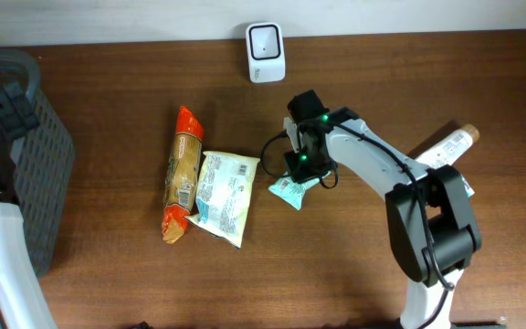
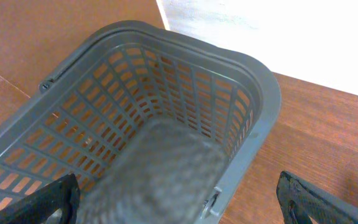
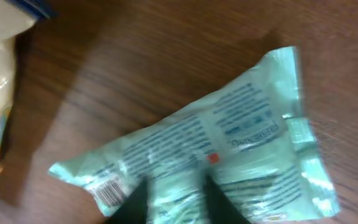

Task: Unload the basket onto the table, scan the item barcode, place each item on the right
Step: 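Grasp the green pouch with the right gripper and lift it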

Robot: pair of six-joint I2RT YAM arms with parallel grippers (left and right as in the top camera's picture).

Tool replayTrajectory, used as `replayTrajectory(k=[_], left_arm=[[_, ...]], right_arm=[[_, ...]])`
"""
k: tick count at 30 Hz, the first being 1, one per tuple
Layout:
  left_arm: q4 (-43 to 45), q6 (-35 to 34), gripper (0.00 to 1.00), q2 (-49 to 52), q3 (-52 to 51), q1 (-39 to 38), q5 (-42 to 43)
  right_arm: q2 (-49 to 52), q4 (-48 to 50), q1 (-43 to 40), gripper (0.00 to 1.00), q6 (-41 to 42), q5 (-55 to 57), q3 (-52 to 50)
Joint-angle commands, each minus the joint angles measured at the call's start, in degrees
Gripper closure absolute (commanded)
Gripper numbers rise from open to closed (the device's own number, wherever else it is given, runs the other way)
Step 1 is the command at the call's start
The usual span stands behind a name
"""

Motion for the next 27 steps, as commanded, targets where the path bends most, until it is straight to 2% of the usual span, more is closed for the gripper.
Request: replayTrajectory(k=[1, 6, 9, 12, 15, 18, 20, 24, 27], left_arm=[[0.1, 0.7, 0.01, 0.0, 0.3, 0.1, -0.2], [0.1, 0.7, 0.01, 0.0, 0.3, 0.1, -0.2], [0.1, 0.7, 0.01, 0.0, 0.3, 0.1, -0.2], [0.1, 0.7, 0.01, 0.0, 0.3, 0.1, -0.2], [0.1, 0.7, 0.01, 0.0, 0.3, 0.1, -0.2], [0.1, 0.7, 0.01, 0.0, 0.3, 0.1, -0.2], [0.1, 0.7, 0.01, 0.0, 0.3, 0.1, -0.2], [0.1, 0.7, 0.01, 0.0, 0.3, 0.1, -0.2], [0.1, 0.7, 0.01, 0.0, 0.3, 0.1, -0.2]], right_arm=[[2.4, -0.5, 0.2, 0.48, -0.2, 1.8, -3.1], [2.4, -3.8, 0.2, 0.37, 0.7, -3.2, -0.7], [2.4, -9.8, 0.2, 0.37, 5.1, -3.3, 5.4], [2.4, -15.0, 0.3, 0.37, 16.2, -3.3, 11.1], [2.4, -15.4, 0.2, 0.37, 16.1, -1.5, 12.9], [2.4, -14.3, 0.2, 0.39, 8.8, 10.0, 12.8], [2.4, -13.7, -1.0, 0.39, 4.3, 10.0, 12.8], [2.4, -12.3, -10.2, 0.39, -7.5, -5.6, 12.3], [3.0, -10.6, -14.7, 0.42, -12.0, -12.2, 10.1]])
